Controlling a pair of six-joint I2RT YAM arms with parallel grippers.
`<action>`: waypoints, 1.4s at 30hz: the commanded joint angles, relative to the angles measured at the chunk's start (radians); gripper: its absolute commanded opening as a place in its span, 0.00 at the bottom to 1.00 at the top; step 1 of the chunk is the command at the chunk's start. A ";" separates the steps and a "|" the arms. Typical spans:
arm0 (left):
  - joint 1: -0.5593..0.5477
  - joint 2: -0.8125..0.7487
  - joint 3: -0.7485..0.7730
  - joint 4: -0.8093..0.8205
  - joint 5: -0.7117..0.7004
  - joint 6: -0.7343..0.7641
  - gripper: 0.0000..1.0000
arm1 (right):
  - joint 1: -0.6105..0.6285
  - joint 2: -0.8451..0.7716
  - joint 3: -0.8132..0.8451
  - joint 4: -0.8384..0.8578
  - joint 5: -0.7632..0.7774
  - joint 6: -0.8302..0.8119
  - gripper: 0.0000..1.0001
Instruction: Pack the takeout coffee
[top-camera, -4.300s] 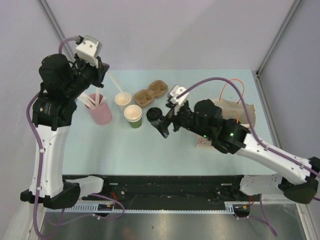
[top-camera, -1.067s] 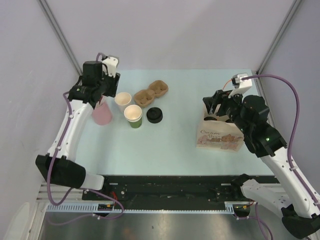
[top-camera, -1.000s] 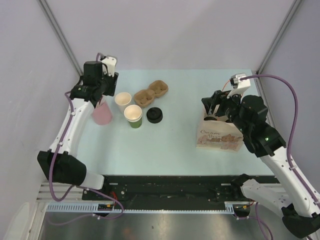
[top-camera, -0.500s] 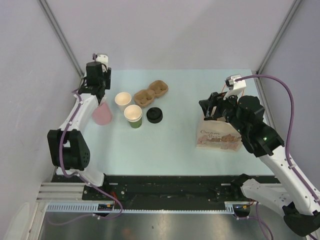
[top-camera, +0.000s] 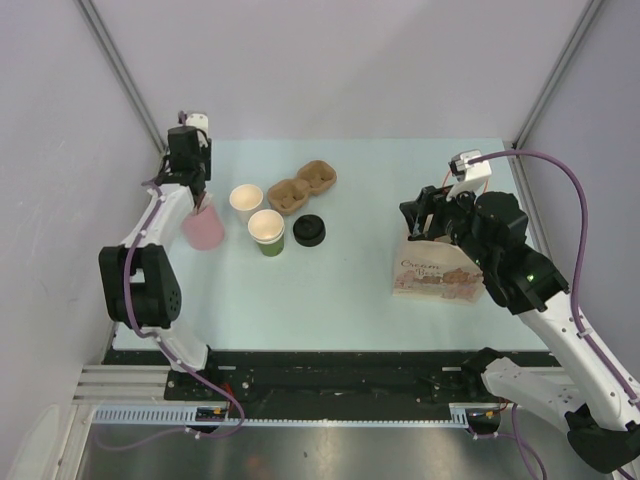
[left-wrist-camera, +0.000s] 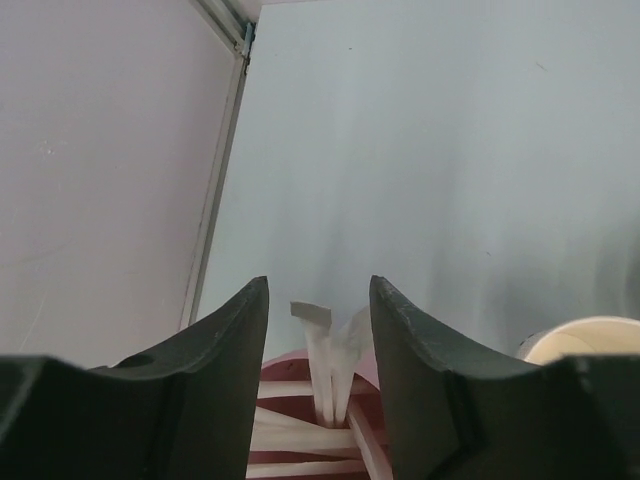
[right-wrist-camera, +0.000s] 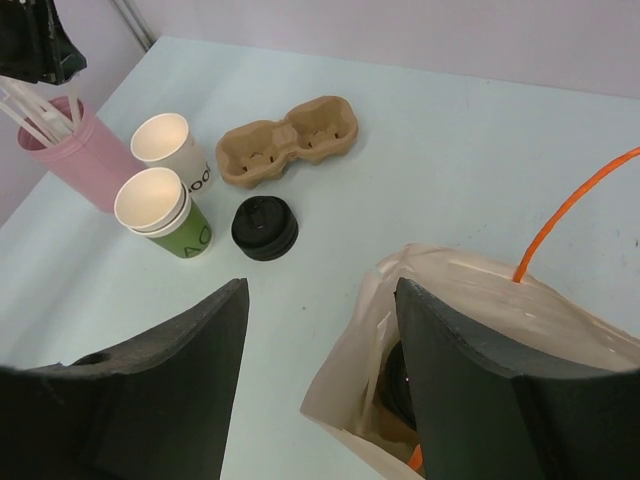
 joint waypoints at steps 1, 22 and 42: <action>0.032 0.018 0.039 0.041 0.027 -0.025 0.48 | 0.007 -0.013 0.043 -0.005 0.006 -0.013 0.65; 0.069 -0.012 0.049 0.040 0.115 -0.038 0.43 | 0.013 -0.015 0.043 -0.012 0.007 -0.012 0.64; 0.123 -0.005 0.062 0.034 0.240 -0.062 0.08 | 0.016 -0.012 0.043 -0.017 0.004 -0.013 0.64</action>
